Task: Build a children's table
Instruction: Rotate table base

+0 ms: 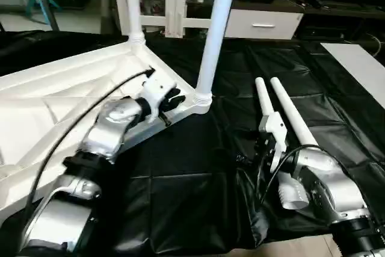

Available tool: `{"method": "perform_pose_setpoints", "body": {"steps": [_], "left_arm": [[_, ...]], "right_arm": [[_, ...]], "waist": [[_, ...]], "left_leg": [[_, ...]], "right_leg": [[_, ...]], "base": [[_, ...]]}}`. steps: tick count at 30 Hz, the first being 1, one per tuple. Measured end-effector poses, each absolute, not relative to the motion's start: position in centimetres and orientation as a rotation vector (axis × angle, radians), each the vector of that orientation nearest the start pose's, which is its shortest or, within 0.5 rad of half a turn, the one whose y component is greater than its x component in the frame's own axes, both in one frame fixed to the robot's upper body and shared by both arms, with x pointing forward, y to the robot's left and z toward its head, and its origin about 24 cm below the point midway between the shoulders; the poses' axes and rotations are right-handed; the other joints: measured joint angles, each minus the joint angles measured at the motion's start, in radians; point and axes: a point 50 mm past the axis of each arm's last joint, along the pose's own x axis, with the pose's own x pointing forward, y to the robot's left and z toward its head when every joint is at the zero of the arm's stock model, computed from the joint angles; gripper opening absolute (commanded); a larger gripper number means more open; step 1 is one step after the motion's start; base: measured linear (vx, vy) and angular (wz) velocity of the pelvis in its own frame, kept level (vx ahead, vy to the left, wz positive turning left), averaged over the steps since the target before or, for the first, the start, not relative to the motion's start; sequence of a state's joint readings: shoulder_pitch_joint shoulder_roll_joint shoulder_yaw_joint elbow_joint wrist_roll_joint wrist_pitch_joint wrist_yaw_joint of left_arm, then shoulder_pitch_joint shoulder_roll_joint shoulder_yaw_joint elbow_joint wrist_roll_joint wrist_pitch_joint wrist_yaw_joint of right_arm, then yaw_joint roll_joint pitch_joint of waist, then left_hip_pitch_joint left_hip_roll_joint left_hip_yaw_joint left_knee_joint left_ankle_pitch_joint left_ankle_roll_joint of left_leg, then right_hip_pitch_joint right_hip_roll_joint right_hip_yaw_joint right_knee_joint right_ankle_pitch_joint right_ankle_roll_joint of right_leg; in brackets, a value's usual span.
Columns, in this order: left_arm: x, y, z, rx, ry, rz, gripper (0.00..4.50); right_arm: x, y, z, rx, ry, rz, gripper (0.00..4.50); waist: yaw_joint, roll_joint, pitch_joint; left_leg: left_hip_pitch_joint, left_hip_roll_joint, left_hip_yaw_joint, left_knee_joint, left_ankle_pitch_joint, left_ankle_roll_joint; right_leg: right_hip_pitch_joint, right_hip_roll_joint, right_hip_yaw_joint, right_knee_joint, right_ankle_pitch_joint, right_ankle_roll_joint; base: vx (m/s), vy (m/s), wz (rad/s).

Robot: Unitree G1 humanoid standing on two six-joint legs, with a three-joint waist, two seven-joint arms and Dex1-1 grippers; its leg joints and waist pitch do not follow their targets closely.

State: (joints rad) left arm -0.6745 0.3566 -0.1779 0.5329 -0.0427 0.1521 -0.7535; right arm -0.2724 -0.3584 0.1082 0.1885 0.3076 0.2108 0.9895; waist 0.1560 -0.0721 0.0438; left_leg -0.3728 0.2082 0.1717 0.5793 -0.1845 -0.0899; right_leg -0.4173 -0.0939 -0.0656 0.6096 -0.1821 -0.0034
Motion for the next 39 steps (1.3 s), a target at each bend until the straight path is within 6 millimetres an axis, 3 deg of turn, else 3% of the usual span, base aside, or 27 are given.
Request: {"method": "perform_pose_setpoints", "body": {"steps": [3,7,9,12,16,22,27,28,30,33,35,39], "left_arm": [[33.7,14.9,9.5,0.412,0.268,-0.997,1.83],[32.2,15.6,8.0,0.459,0.417,-1.094,1.89],[32.4,15.7,7.4,0.498,0.442,-1.058,2.27],[33.9,15.3,6.9,0.563,0.433,-0.893,2.46],[34.9,15.5,7.1,0.609,0.411,-0.749,2.75],[36.2,15.5,8.9,0.582,0.307,-0.603,2.75],[35.8,15.9,12.6,0.339,0.139,-0.601,2.75],[35.8,16.6,13.5,0.328,0.11,-0.586,2.75],[35.5,20.2,15.5,0.341,0.075,-0.468,2.75],[34.5,27.0,17.3,0.418,0.094,-0.22,2.75],[33.2,30.8,17.3,0.438,0.14,-0.093,2.75],[29.4,37.1,15.2,0.479,0.319,0.075,2.75]], "right_arm": [[27.7,-14.7,6.0,0.002,0.187,1.091,3.8],[27.7,-14.7,6.0,0.003,0.193,1.092,3.8],[27.7,-14.6,6.0,0.002,0.195,1.097,3.8],[27.7,-14.5,6.0,0.001,0.196,1.098,3.8],[27.6,-14.4,6.0,0.001,0.198,1.099,3.8],[27.6,-14.5,5.9,0.0,0.2,1.093,3.8],[27.3,-14.3,6.2,-0.003,0.192,1.104,3.8],[27.2,-14.3,6.1,0.0,0.196,1.103,3.8],[26.9,-14.5,5.8,0.008,0.209,1.098,3.8],[26.7,-14.5,5.6,0.018,0.219,1.09,3.8],[26.7,-14.4,5.7,0.017,0.215,1.094,3.8],[26.7,-14.0,5.9,0.016,0.203,1.106,3.8]], "waist": [[-0.002,-0.003,0.001],[-0.005,-0.003,0.002],[-0.003,-0.003,0.002],[0.003,-0.004,0.002],[-0.001,-0.005,0.003],[-0.005,-0.004,0.003],[-0.006,-0.003,0.003],[-0.008,-0.003,0.003],[-0.02,-0.001,0.004],[-0.033,0.0,0.005],[-0.031,0.001,0.005],[-0.032,-0.004,0.004]], "left_leg": [[0.004,0.001,0.0,-0.001,0.002,-0.003],[0.006,0.001,-0.001,-0.004,0.002,-0.003],[0.006,0.001,0.0,-0.004,0.002,-0.003],[0.006,0.001,-0.001,-0.004,0.002,-0.003],[0.006,0.001,-0.003,-0.003,0.003,-0.004],[0.005,0.001,-0.003,-0.003,0.003,-0.004],[0.004,0.001,-0.003,0.0,0.003,-0.005],[0.004,0.001,-0.003,0.0,0.003,-0.005],[0.006,0.001,-0.003,-0.001,0.003,-0.005],[0.007,0.001,-0.005,-0.001,0.003,-0.005],[0.007,0.001,-0.005,-0.002,0.003,-0.005],[0.006,0.001,-0.006,-0.001,0.003,-0.005]], "right_leg": [[0.002,0.001,0.001,0.003,0.0,0.001],[0.004,0.001,0.001,0.003,0.001,0.002],[0.006,0.001,0.001,0.003,0.002,0.002],[0.009,0.001,0.002,0.003,0.001,0.005],[0.009,0.001,0.001,0.002,0.003,0.008],[0.009,0.001,0.0,0.002,0.006,0.004],[0.009,0.001,0.001,0.001,0.003,0.005],[0.009,0.002,0.001,0.001,0.003,0.005],[0.009,0.003,0.002,0.001,0.003,0.005],[0.009,0.005,0.001,0.002,0.002,0.006],[0.009,0.004,0.001,0.001,0.001,0.007],[0.009,0.003,0.002,0.001,0.001,0.007]], "base": [[0.0,0.0,0.0],[0.0,0.0,0.0],[0.0,0.0,0.0],[0.0,0.0,0.0],[0.0,0.0,0.0],[0.0,0.0,0.0],[0.0,0.0,0.0],[0.0,0.0,0.0],[0.0,0.0,0.0],[0.0,0.0,0.0],[0.0,0.0,0.0],[0.0,0.0,0.0]]}}
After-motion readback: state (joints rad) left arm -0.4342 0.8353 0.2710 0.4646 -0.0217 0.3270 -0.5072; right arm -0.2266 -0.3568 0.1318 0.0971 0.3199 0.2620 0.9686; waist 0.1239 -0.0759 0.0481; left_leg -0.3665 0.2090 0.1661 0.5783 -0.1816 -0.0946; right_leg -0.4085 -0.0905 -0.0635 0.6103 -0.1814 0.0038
